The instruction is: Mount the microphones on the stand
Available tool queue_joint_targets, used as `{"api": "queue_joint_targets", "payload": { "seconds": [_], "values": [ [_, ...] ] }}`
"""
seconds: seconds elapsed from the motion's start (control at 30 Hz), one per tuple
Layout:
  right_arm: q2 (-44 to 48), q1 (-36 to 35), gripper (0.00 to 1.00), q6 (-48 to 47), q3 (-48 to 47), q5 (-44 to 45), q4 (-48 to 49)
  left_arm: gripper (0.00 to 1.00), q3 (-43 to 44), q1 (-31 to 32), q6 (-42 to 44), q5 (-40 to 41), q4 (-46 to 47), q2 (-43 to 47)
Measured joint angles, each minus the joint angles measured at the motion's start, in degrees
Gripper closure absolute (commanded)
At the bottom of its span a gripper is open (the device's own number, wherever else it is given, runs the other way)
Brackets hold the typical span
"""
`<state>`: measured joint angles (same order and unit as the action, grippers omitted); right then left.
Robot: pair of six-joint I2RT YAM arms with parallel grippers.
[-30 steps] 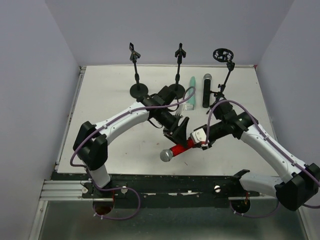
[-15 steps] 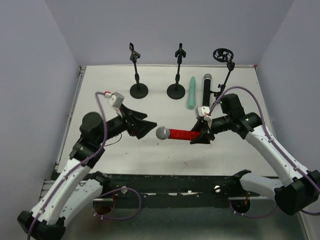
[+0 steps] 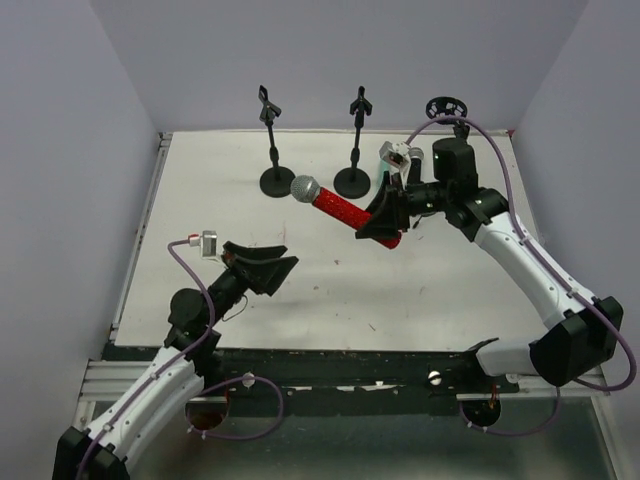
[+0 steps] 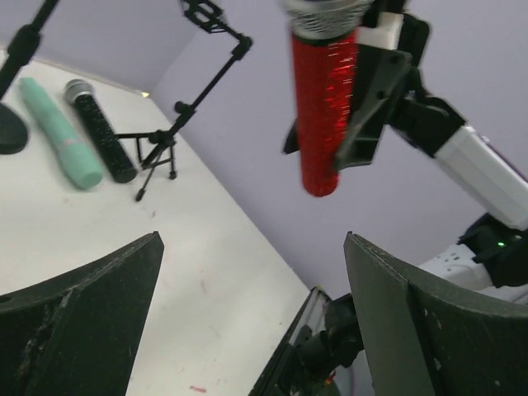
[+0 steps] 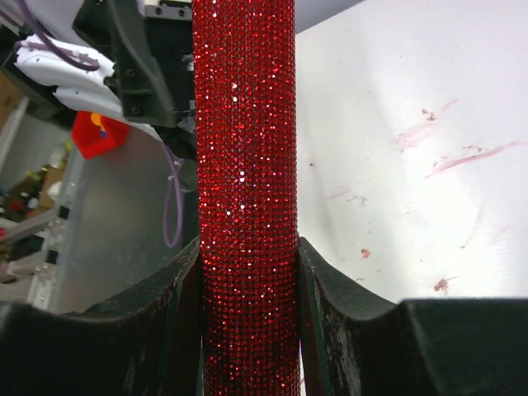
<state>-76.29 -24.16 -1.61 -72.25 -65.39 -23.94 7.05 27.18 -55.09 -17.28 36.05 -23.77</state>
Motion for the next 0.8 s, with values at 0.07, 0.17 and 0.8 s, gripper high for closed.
{"api": "queue_joint_targets", "payload": {
  "seconds": [0.07,0.17,0.8],
  "values": [
    [-1.84,0.02,0.86,4.26,0.35,-0.55,2.91,0.02,2.45,2.51,-0.42,0.94,4.94,-5.53],
    [-3.28,0.00,0.85,9.29,1.57,-1.40,6.40,0.02,6.47,7.28,0.57,2.64,10.51,-12.11],
    [-2.73,0.02,0.83,23.87,9.90,-6.10,23.08,0.29,19.37,16.09,-4.52,14.23,36.35,-48.61]
  ]
}}
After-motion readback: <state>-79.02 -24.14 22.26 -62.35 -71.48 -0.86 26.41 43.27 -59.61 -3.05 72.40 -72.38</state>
